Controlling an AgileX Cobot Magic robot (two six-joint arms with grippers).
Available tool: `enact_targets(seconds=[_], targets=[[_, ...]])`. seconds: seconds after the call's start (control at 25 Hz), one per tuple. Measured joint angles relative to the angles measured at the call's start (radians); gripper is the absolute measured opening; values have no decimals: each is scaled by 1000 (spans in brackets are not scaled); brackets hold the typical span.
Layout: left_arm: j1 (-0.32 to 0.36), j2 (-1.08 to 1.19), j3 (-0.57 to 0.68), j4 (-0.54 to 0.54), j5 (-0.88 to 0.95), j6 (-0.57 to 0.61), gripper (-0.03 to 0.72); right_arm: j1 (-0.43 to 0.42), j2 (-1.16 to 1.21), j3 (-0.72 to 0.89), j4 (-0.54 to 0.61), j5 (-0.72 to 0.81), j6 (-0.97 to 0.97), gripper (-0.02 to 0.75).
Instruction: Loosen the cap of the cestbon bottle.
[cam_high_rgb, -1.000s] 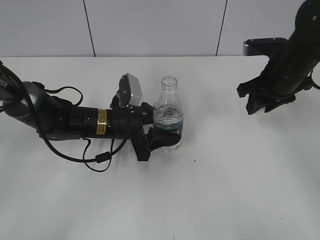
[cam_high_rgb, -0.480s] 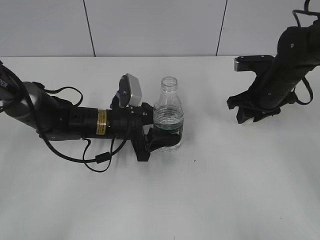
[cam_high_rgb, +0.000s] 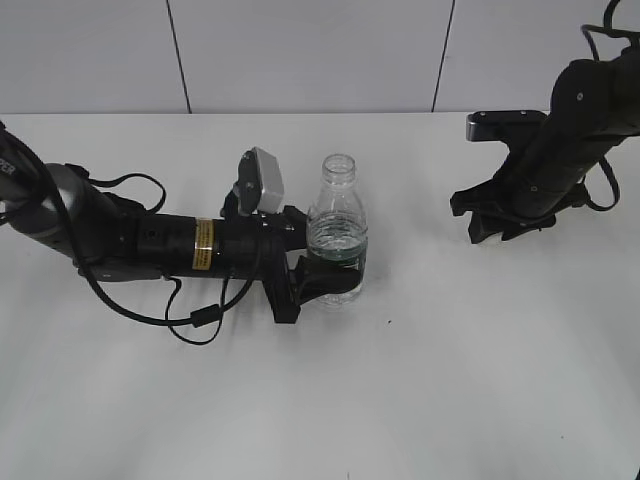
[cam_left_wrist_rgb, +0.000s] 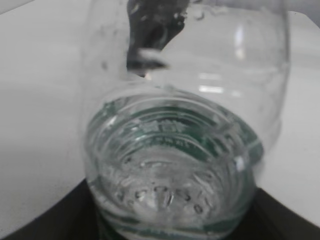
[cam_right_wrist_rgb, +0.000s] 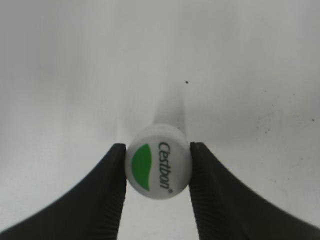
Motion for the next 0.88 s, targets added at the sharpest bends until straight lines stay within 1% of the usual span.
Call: enact_targets(seconds=[0.08, 0.12, 0.24, 0.28, 0.32, 0.56, 0.64, 0.72, 0.76, 0.88], targets=[[0, 0, 0, 1, 0, 0, 415, 0, 0, 0, 1, 0, 0, 348], [0, 0, 0, 1, 0, 0, 415, 0, 0, 0, 1, 0, 0, 382], [0, 0, 0, 1, 0, 0, 415, 0, 1, 0, 1, 0, 0, 519], [0, 0, 0, 1, 0, 0, 415, 0, 1, 0, 1, 0, 0, 556], [0, 0, 0, 1, 0, 0, 415, 0, 1, 0, 1, 0, 0, 575], [1, 0, 0, 3, -1, 0, 420, 0, 1, 0, 1, 11, 0, 585], [5, 1, 0, 3, -5, 0, 471, 0, 1, 0, 1, 20, 0, 587], [9, 1, 0, 5, -12, 0, 562, 0, 1, 0, 1, 28, 0, 587], [13, 1, 0, 5, -13, 0, 593, 0, 1, 0, 1, 32, 0, 587], [23, 1, 0, 12, -29, 0, 615, 0, 1, 0, 1, 43, 0, 588]])
